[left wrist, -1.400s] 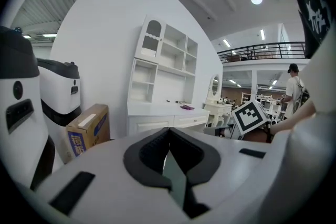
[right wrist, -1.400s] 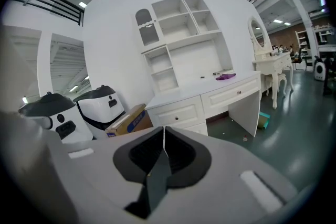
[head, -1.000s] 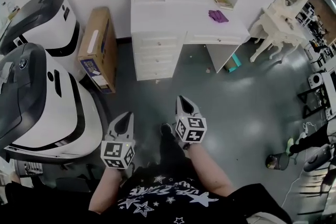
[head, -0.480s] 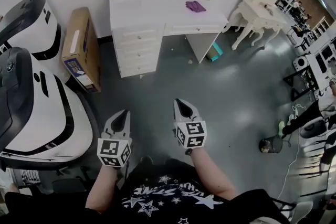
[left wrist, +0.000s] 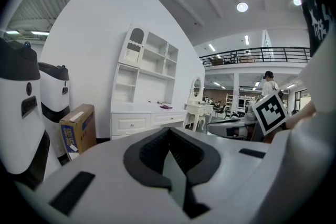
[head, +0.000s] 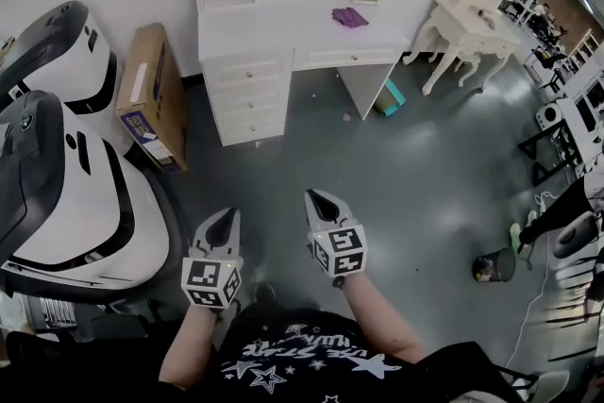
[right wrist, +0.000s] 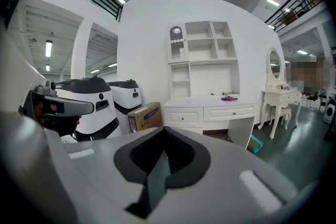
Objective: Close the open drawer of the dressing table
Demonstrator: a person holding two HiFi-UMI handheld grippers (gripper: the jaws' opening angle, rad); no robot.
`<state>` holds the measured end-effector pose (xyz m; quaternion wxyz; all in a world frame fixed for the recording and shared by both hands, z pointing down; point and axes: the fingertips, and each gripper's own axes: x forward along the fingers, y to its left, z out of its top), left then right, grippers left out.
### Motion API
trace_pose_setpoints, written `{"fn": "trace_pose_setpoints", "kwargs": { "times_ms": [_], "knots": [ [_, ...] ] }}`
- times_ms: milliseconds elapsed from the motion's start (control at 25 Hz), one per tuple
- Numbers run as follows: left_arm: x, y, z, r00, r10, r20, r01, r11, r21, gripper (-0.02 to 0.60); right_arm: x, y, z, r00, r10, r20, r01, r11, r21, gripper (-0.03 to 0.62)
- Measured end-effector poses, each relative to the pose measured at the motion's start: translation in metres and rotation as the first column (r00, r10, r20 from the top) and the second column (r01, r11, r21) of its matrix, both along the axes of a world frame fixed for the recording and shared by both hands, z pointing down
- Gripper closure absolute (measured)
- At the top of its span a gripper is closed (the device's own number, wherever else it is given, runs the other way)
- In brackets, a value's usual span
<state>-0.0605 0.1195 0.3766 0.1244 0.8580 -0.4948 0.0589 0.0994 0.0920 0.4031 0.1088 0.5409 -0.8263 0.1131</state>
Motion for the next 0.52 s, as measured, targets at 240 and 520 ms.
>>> {"fn": "trace_pose_setpoints", "kwargs": {
  "times_ms": [240, 520],
  "knots": [
    [0.017, 0.018, -0.017, 1.0, -0.019, 0.007, 0.019, 0.999, 0.033, 0.572, 0.012, 0.008, -0.02, 0.999, -0.022, 0.037, 0.02, 0.999, 0.048, 0.592],
    [0.038, 0.042, -0.03, 0.999, -0.043, 0.012, 0.043, 0.998, 0.05, 0.572, 0.036, 0.032, -0.034, 0.997, -0.036, 0.067, 0.03, 0.996, 0.081, 0.592]
  ]
}}
